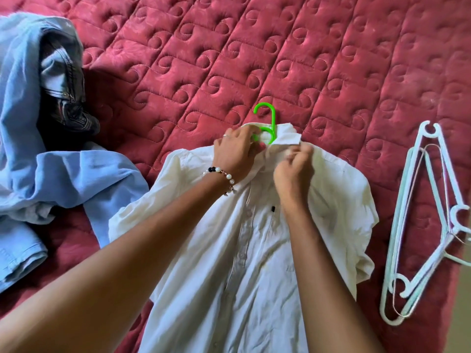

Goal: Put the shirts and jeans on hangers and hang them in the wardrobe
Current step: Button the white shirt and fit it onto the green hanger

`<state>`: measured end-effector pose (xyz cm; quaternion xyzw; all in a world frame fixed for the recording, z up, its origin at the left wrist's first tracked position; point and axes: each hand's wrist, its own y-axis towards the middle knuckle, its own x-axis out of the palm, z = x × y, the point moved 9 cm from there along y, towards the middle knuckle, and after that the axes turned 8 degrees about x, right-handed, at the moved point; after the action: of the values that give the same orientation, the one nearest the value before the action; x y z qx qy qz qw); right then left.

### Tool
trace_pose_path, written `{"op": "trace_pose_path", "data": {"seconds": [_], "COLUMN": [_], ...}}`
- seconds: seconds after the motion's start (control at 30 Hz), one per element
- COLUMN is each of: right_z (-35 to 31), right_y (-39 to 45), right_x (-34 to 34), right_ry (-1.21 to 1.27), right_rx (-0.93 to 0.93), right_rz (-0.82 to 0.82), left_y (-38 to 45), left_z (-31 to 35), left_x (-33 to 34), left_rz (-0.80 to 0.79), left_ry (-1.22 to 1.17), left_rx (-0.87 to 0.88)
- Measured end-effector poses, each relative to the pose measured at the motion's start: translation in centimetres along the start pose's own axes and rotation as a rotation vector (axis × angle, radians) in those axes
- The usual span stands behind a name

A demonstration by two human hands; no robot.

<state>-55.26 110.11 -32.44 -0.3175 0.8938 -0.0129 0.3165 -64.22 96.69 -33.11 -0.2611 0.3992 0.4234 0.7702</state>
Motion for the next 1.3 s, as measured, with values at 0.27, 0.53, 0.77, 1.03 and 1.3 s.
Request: {"op": "trace_pose_path", "data": {"seconds": [0.27,0.53,0.77,1.03,1.3], "right_z": [-6.0,-1.0,-5.6,-11.8,-22.3], "right_y": [6.0,9.8,10.1,3.2,-8.9], "right_x": [6.0,9.9,5.5,-2.4,-10.9], "right_ry": [-0.277,-0.446,-0.047,0.075,0.118], "right_rx": [-0.388,-0.058,-0.075,-0.339,-0.601], "right_rz": [-0.135,-0.329,-0.466,-0.641,-0.781], "left_y": [-2.2,-5.7,-6.6,-11.3,-11.8], "left_z": [-8.5,-13.7,-15.7,-14.6,5.3], "left_x": [-0.8,-3.2,-4.6,-15.8,-22.6], "left_rz": [-0.107,-0.038,-0.114,0.347,0.059], "left_ry": [0.317,0.180,0.012,0.142,-0.095], "left_rx": [-0.120,-0.207,-0.273,-0.640,0.154]}}
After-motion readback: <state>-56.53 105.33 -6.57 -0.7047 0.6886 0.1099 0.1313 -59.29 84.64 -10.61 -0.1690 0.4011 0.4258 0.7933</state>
